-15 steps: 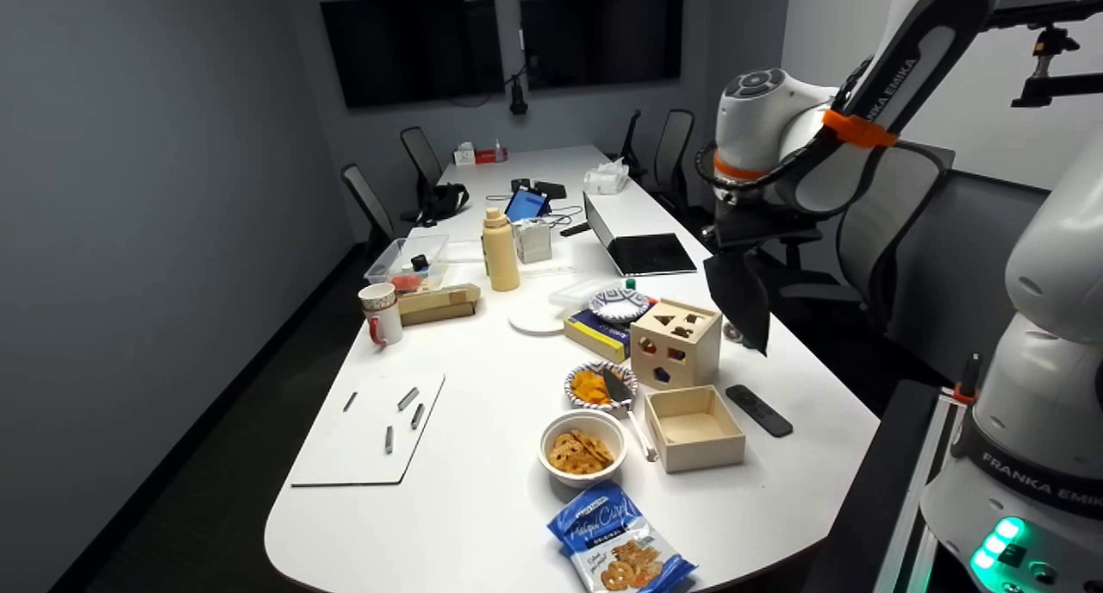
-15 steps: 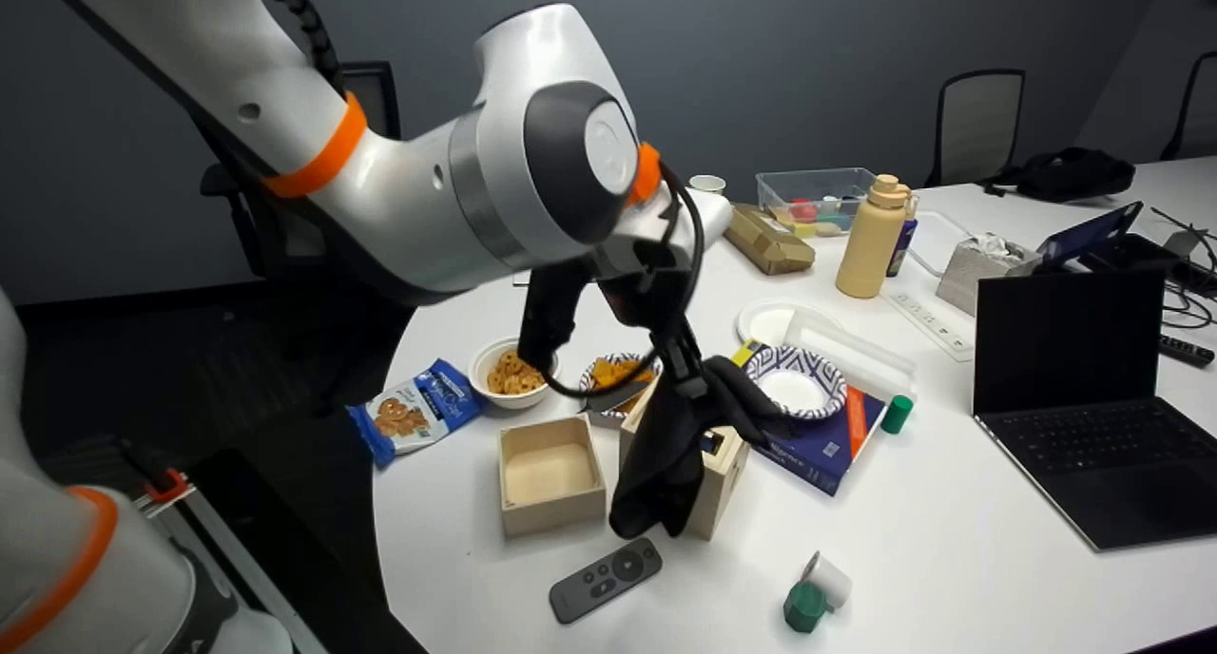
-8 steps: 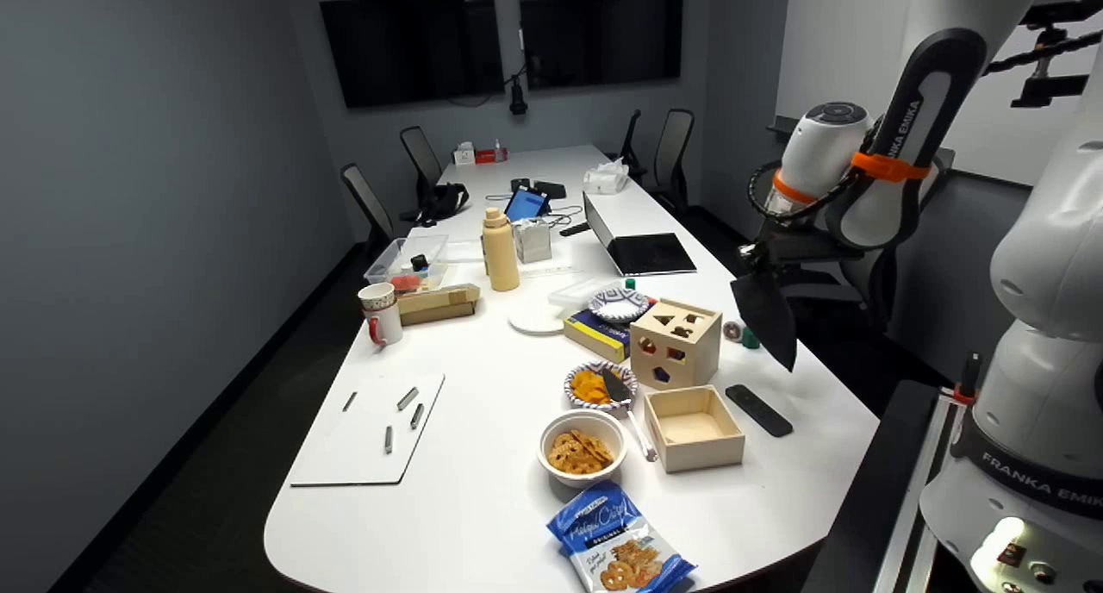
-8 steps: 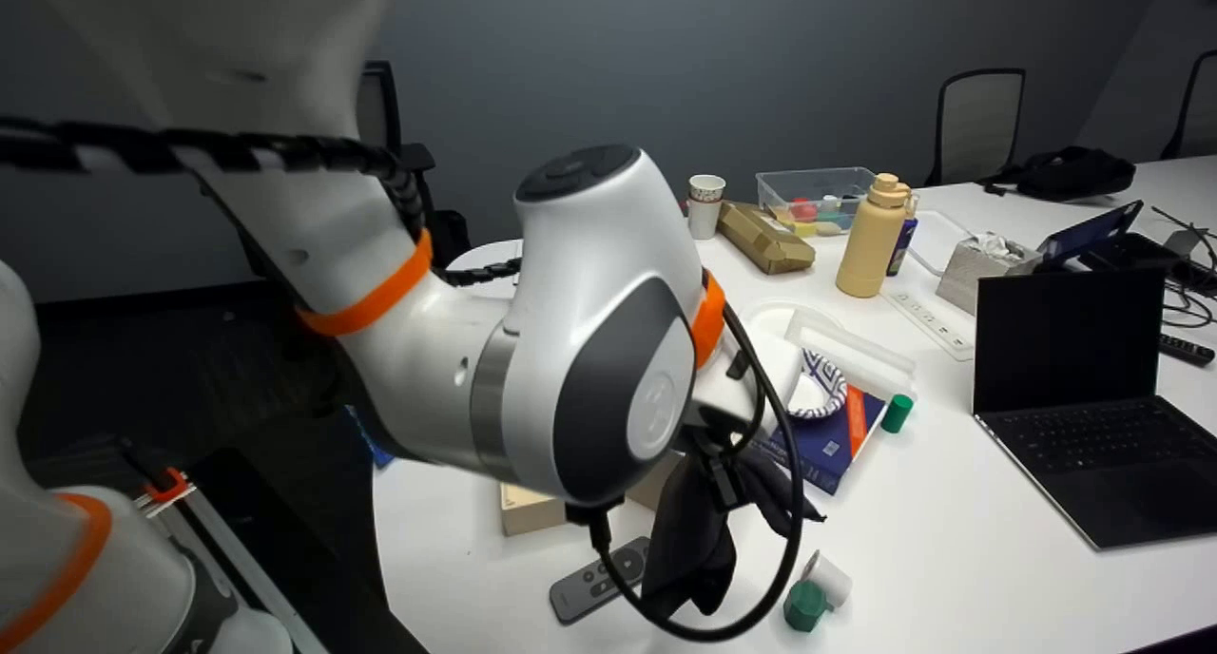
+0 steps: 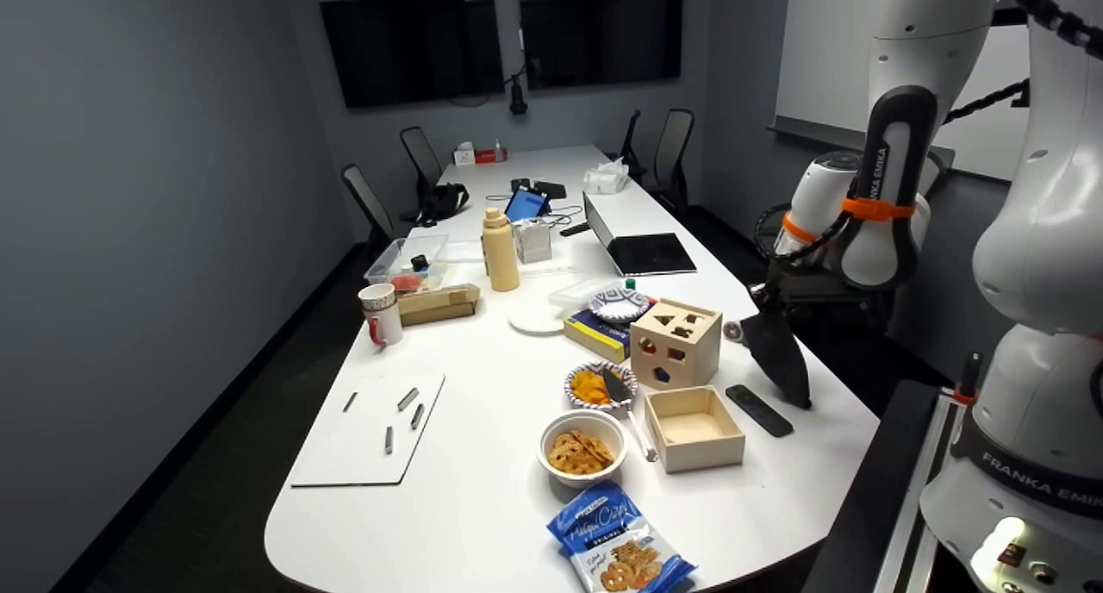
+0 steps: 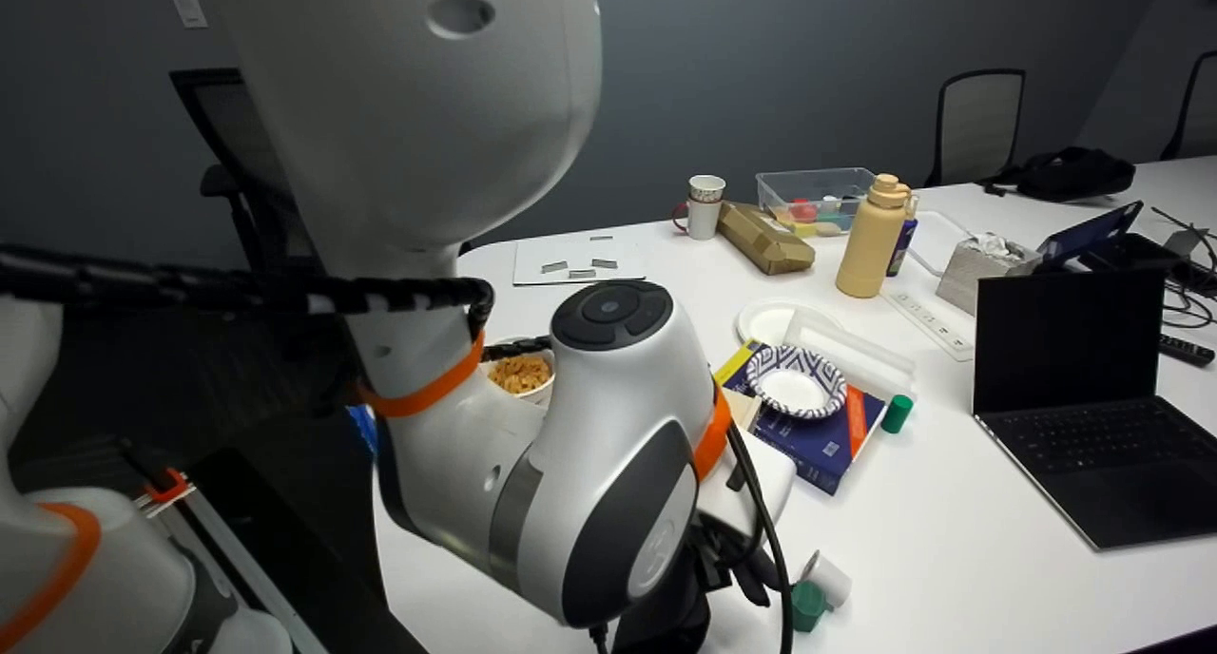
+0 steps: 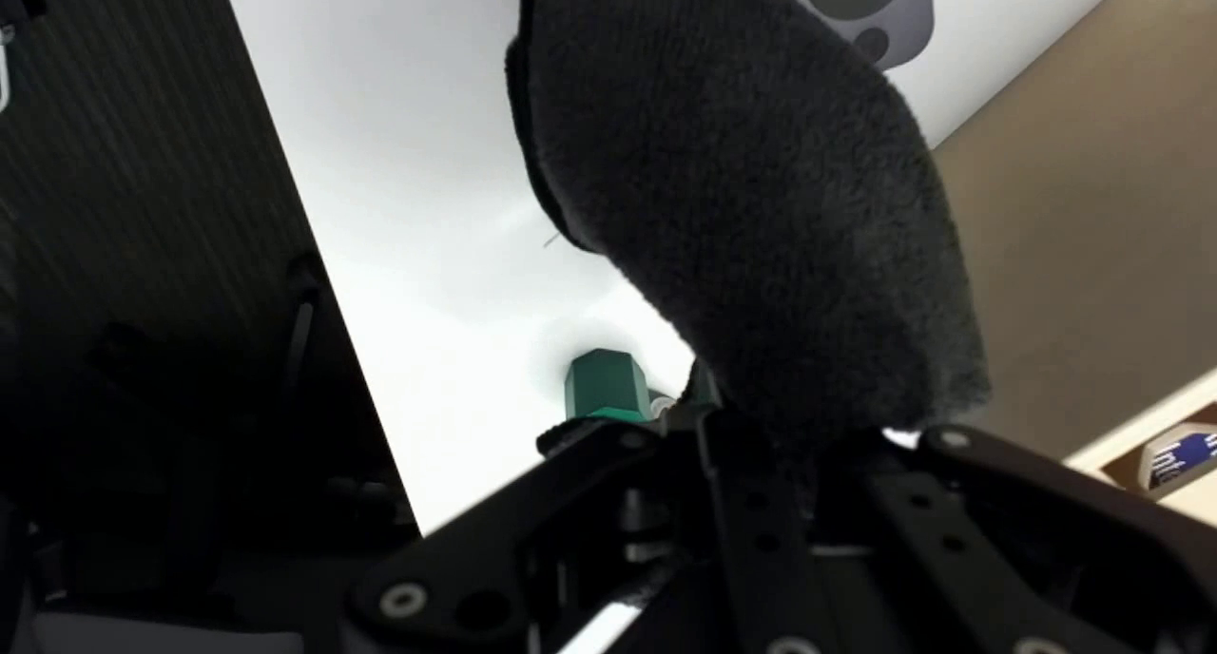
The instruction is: Move the grey towel to the right
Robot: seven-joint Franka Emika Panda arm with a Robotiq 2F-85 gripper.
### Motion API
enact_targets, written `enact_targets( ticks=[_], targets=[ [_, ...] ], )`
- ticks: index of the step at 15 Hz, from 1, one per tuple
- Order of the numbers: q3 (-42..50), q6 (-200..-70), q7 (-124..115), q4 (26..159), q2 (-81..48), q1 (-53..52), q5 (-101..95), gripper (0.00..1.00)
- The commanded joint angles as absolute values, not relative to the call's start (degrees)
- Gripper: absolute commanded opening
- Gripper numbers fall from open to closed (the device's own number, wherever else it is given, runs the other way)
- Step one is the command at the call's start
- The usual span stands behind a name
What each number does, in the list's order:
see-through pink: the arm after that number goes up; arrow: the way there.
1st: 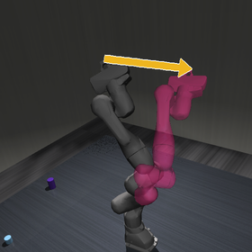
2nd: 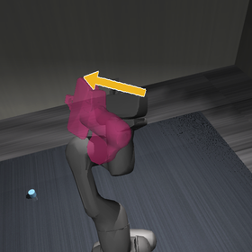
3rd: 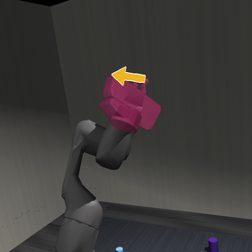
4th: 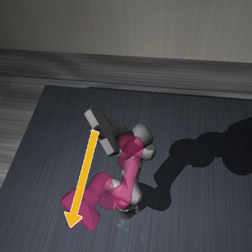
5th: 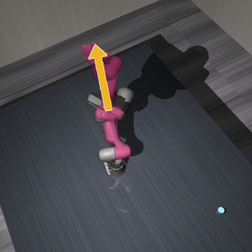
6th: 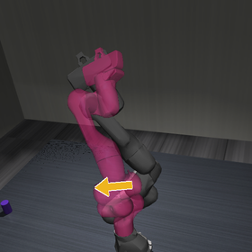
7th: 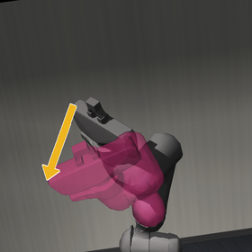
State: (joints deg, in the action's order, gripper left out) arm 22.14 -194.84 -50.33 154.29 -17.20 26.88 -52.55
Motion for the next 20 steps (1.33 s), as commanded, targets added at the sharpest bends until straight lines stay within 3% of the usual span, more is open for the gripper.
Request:
enact_targets(
  ticks=[1,10,11,12,20],
  targets=[
    [17.7,-194.6,-52.2,151.3,-18.4,31.6,-53.9,0.02],
    [10.7,-190.7,-52.7,143.6,-18.3,35.2,-52.3,0.02],
    [10.0,-190.2,-52.7,143.0,-18.4,35.5,-52.2,0.24],
    [9.1,-189.9,-52.8,142.8,-18.2,36.1,-52.1,0.33],
    [3.6,-186.1,-52.2,145.0,-14.7,39.8,-52.0,0.93]
  ],
)
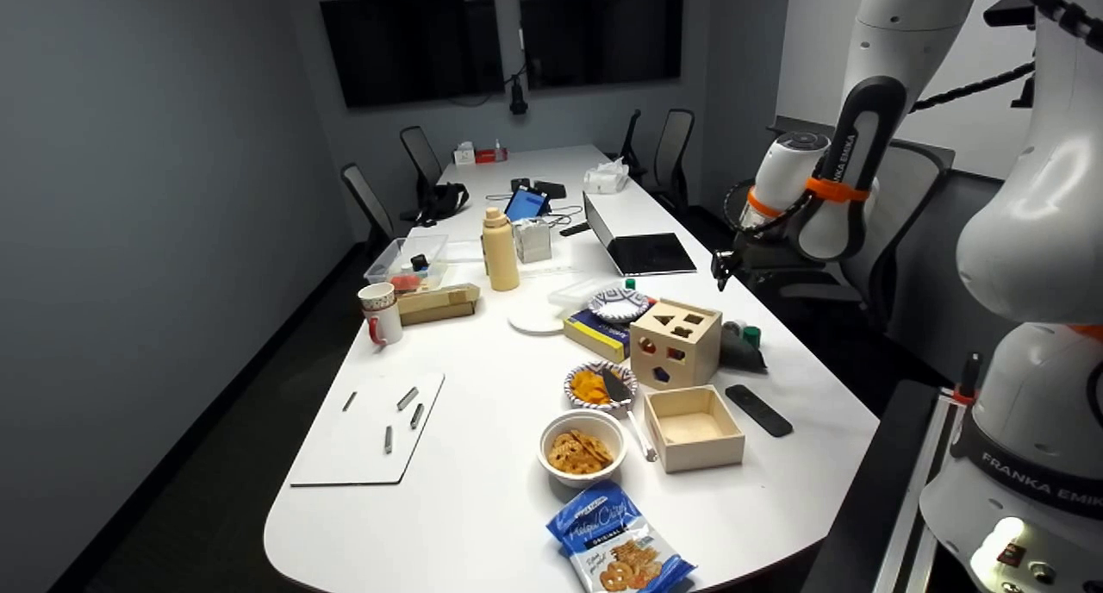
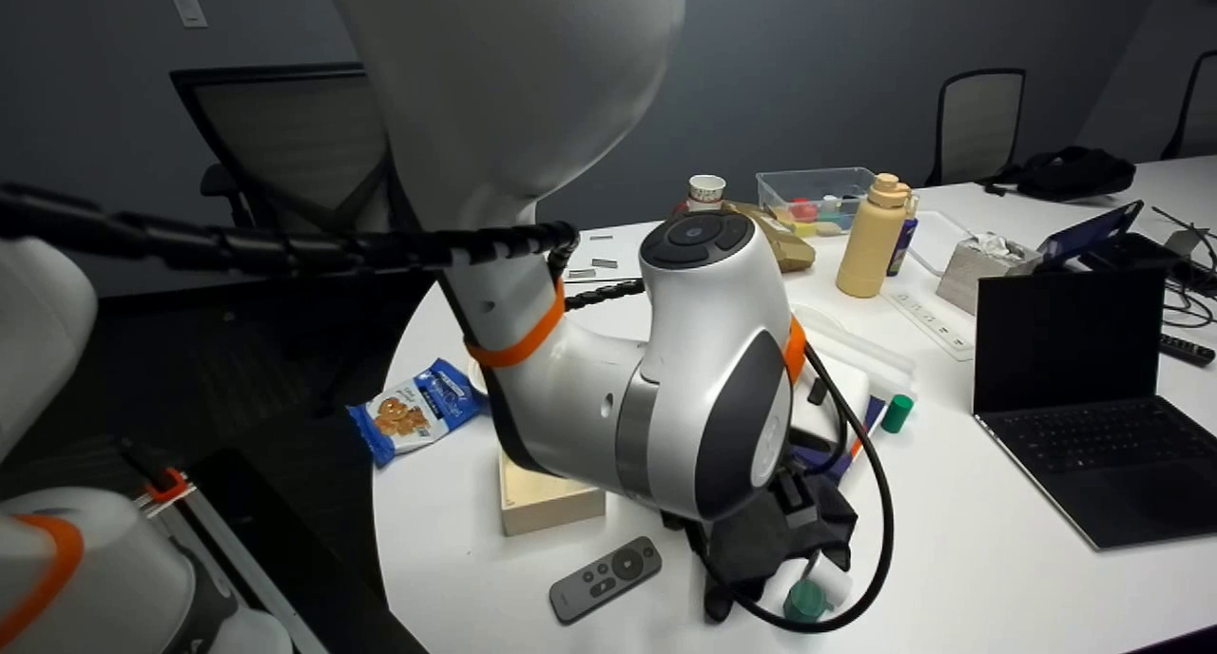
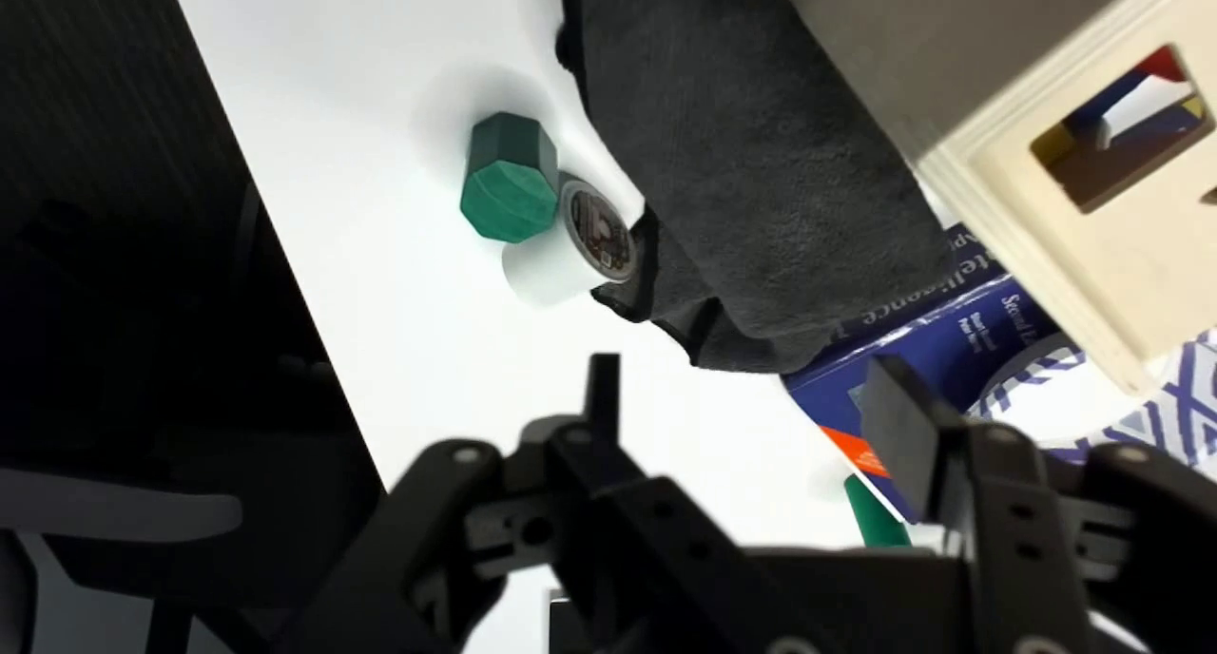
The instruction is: Move the grey towel to the right
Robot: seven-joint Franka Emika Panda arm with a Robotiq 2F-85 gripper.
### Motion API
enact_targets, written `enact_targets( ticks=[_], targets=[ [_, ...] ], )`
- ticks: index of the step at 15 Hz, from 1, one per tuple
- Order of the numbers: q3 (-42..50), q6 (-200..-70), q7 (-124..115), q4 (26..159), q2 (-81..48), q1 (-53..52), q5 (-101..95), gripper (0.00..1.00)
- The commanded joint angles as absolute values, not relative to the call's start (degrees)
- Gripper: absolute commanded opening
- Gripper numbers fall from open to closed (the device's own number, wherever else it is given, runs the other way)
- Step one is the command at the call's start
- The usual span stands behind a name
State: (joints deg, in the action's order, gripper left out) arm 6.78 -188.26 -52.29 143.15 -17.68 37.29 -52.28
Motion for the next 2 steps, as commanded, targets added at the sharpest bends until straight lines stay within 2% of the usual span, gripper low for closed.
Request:
enact_targets(
  ticks=[1,2],
  targets=[
    [2.8,-185.6,-52.1,145.3,-14.2,40.3,-51.9,0.99],
    [1.8,-184.9,-51.9,145.9,-13.5,40.9,-51.8,1.00]
  ],
)
